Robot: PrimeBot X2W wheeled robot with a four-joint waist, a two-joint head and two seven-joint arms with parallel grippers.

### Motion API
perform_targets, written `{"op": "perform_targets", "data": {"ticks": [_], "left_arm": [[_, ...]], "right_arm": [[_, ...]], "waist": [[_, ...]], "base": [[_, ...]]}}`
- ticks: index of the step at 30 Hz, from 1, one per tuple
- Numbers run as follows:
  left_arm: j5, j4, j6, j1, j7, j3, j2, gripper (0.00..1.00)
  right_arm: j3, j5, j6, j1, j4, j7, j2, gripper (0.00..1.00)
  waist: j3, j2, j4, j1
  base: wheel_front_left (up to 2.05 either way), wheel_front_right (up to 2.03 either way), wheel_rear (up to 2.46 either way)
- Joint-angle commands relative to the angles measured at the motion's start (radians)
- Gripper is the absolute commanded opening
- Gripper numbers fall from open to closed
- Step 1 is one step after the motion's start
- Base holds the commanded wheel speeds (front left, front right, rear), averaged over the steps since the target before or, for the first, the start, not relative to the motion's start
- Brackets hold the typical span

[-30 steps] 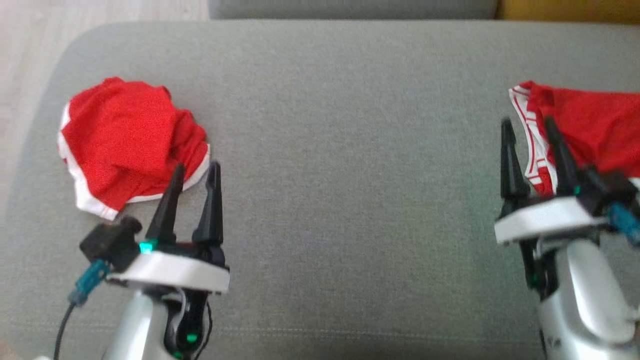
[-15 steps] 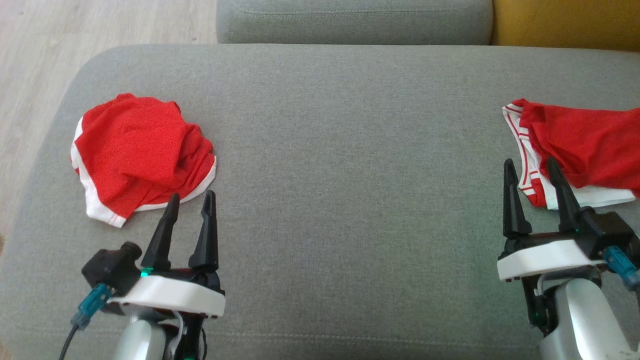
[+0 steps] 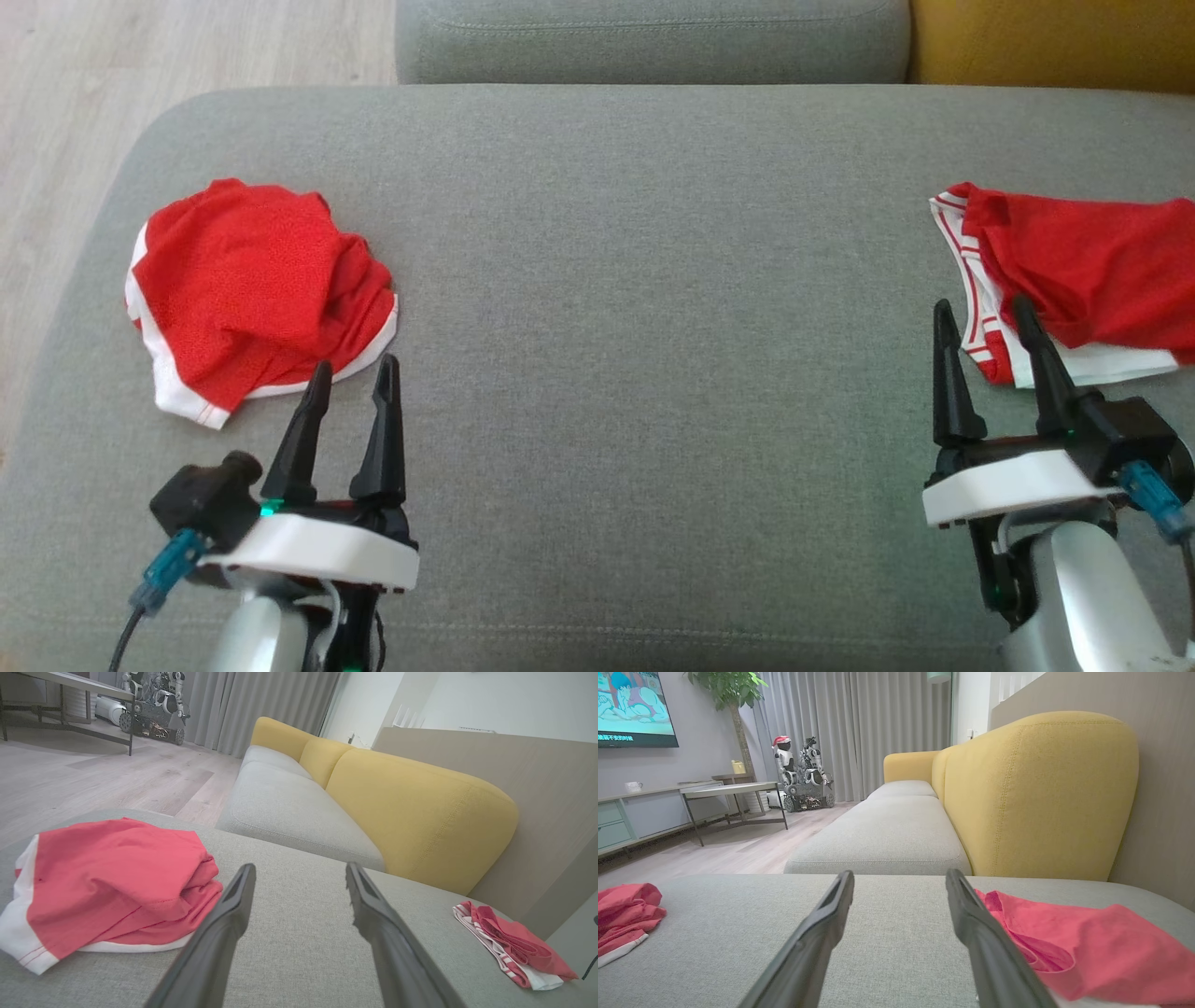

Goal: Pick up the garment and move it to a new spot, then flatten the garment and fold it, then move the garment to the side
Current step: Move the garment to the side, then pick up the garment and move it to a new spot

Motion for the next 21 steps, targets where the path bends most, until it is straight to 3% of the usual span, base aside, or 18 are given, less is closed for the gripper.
{"op": "perform_targets", "data": {"ticks": [1,10,21], "left_arm": [[0.0,-0.033,0.005,-0.028,-0.005,0.029,0.009,1.0],[-0.006,-0.04,0.006,-0.032,-0.005,0.038,0.009,1.0],[-0.017,-0.065,0.02,-0.031,-0.005,0.071,0.009,1.0]], "right_arm": [[0.025,0.006,-0.001,-0.022,-0.027,-0.012,0.002,1.0],[0.055,0.007,-0.001,-0.015,-0.024,-0.01,0.002,1.0],[0.138,0.013,-0.001,-0.021,-0.035,0.009,0.002,1.0]], "waist": [[-0.001,0.0,0.004,0.0001],[-0.005,0.0,0.066,0.0001],[-0.001,0.0,0.234,0.0001]], "base": [[0.0,0.0,0.0],[0.0,0.0,0.0],[0.0,0.0,0.0]]}}
